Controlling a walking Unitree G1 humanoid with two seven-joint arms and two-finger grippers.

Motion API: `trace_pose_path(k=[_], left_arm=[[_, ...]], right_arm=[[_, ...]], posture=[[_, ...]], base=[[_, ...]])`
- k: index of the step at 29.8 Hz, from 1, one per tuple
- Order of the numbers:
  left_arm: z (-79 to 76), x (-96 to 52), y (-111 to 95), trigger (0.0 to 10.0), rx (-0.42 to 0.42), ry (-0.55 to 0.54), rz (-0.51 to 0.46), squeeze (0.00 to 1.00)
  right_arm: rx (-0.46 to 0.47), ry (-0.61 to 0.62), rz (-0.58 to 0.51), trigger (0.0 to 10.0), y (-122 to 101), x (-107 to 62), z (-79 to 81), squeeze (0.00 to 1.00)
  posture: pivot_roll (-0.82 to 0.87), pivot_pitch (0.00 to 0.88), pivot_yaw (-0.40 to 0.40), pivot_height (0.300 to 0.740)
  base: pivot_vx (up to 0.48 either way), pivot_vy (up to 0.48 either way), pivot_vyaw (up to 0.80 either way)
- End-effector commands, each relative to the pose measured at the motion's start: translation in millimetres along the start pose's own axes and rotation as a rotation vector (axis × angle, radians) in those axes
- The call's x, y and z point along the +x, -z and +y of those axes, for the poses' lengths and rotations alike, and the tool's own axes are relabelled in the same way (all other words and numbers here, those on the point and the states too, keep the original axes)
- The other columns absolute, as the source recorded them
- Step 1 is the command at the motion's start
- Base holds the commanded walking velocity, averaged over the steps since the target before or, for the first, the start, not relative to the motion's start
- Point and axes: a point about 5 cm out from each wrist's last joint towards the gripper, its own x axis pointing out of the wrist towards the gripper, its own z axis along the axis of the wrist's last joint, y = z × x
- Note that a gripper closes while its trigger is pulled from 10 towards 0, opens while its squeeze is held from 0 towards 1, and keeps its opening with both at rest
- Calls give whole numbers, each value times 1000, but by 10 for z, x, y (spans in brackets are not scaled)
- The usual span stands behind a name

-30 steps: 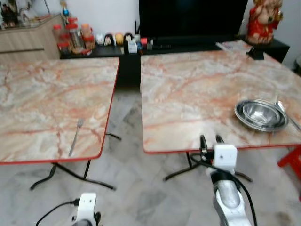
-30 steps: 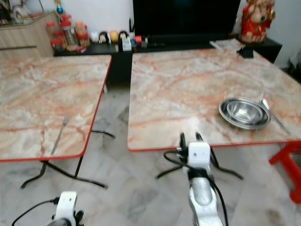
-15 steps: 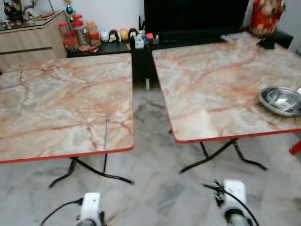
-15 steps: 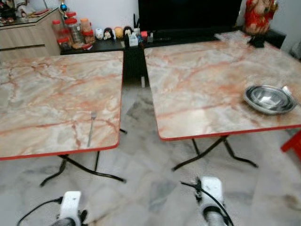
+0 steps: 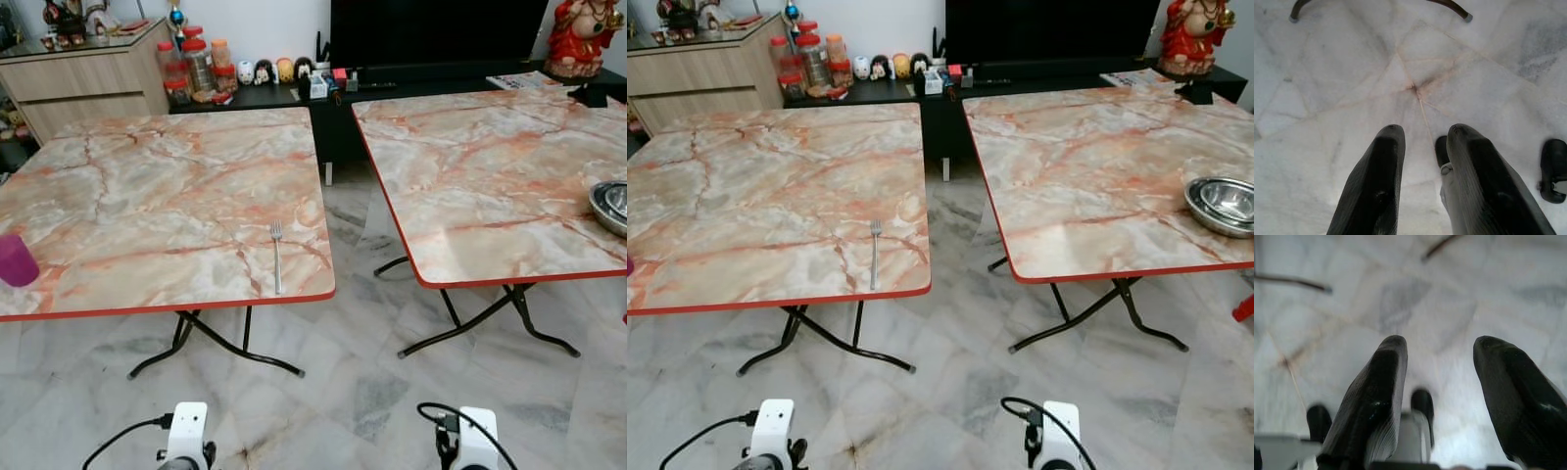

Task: Setting the table

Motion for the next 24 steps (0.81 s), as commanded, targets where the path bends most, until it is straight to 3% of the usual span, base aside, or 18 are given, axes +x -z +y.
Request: trace_pose_path(k=[1, 7, 15, 24], left_arm=[[7, 10, -46, 10000, 14, -5, -3, 0], [12, 9, -40, 10000, 17, -9, 1, 0], [20, 7, -29, 10000, 22, -10, 5, 0], [42, 4, -25, 10000, 32, -11, 7, 0]], right_arm=[[16, 5, 21, 10000, 3, 9, -4, 0], [45, -15, 26, 10000, -22, 25, 68, 0], [47, -25, 25, 10000, -43, 34, 109, 0], [44, -28, 37, 10000, -14, 27, 148, 0]], posture=[[-88, 0, 45, 740], [-86, 0, 46, 740], [-83, 0, 48, 740], [-77, 0, 53, 740]], base=[[0, 401, 0], [0, 400, 0], [0, 398, -641], [0, 399, 0]])
